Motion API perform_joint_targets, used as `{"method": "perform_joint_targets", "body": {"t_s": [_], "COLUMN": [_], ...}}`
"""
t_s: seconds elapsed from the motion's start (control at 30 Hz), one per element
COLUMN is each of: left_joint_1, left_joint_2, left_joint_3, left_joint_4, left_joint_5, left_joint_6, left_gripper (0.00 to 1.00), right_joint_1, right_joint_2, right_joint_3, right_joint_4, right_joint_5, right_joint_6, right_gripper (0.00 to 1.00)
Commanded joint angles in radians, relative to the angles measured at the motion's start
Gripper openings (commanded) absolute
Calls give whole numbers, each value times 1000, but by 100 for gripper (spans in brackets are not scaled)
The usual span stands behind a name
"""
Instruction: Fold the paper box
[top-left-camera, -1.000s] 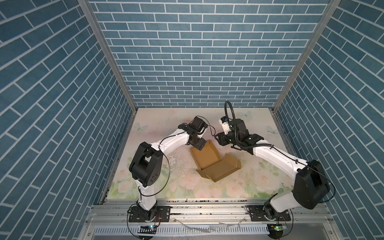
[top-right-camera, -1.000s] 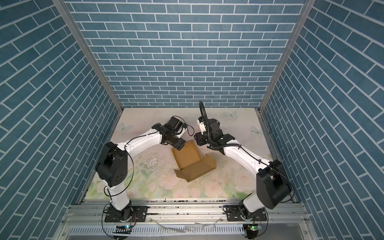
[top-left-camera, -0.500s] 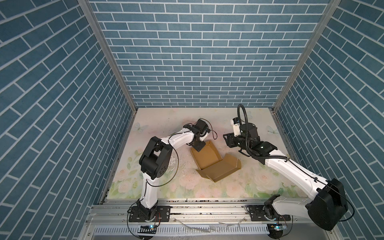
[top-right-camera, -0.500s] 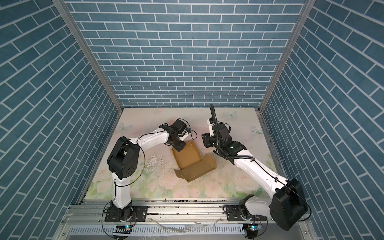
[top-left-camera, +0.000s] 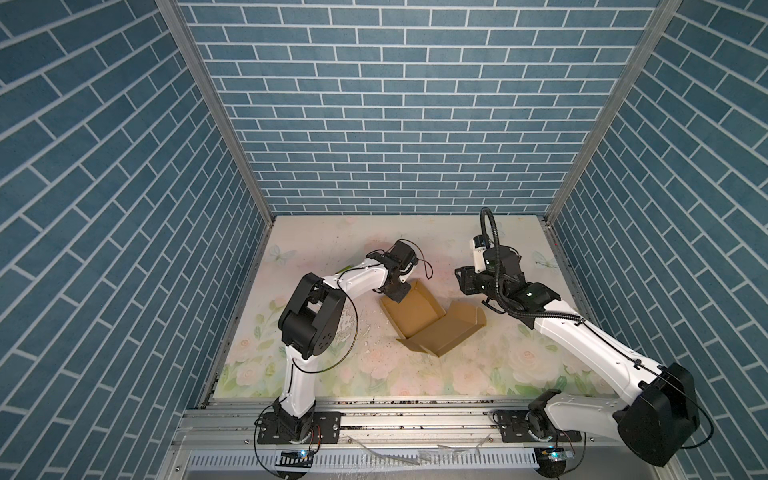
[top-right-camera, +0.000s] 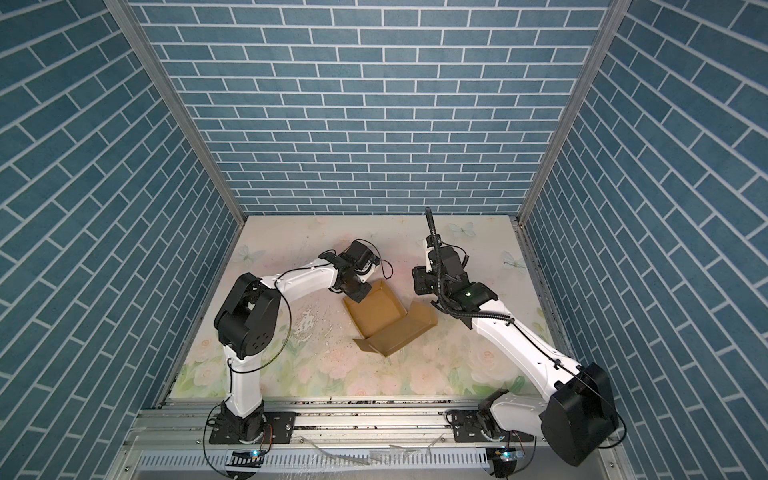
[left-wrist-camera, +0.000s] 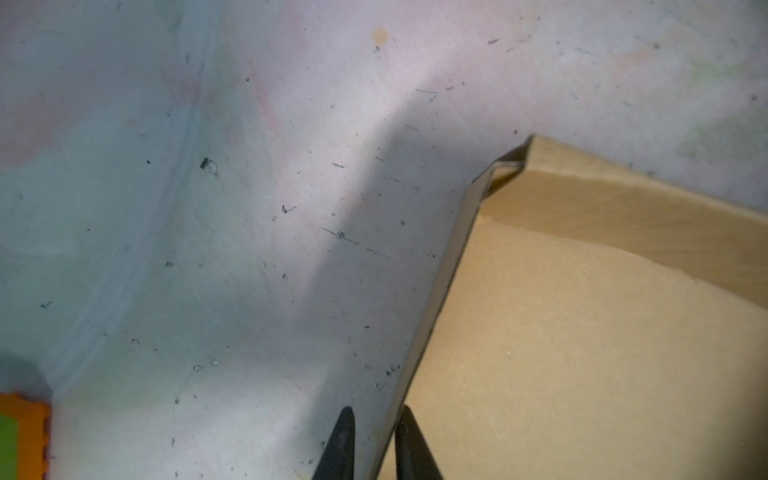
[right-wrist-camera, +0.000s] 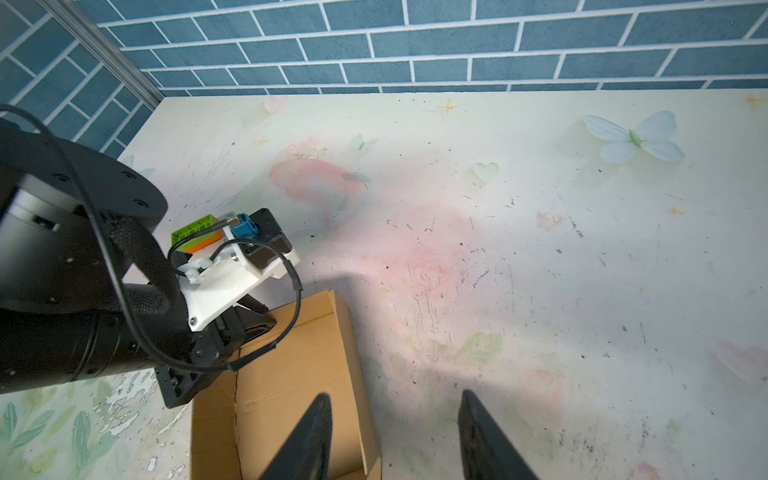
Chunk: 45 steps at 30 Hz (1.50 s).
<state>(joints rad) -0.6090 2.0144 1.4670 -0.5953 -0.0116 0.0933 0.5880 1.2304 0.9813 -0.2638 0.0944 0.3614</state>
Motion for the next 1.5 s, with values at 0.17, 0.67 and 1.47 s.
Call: {"method": "perform_joint_targets", "body": {"t_s": [0.17,0.67,1.47], "left_joint_1": [38,43,43], "left_joint_2": [-40,-45,-71], "left_joint_3": [-34,-74,-103], "left_joint_4": [14,41,78], "left_joint_5": [-11,-121,-148], "left_joint_6": [-170,-466,-582], "left_gripper": [16,16,18], "right_joint_1": [-34,-132,-220], "right_joint_2": [-66,-72,-11], "right_joint_3": [64,215,148], "right_joint_4": [-76,-289,-271], "right_joint_5": [68,-45,-312], "right_joint_6": [45,200,277], "right_gripper": [51,54,54]}}
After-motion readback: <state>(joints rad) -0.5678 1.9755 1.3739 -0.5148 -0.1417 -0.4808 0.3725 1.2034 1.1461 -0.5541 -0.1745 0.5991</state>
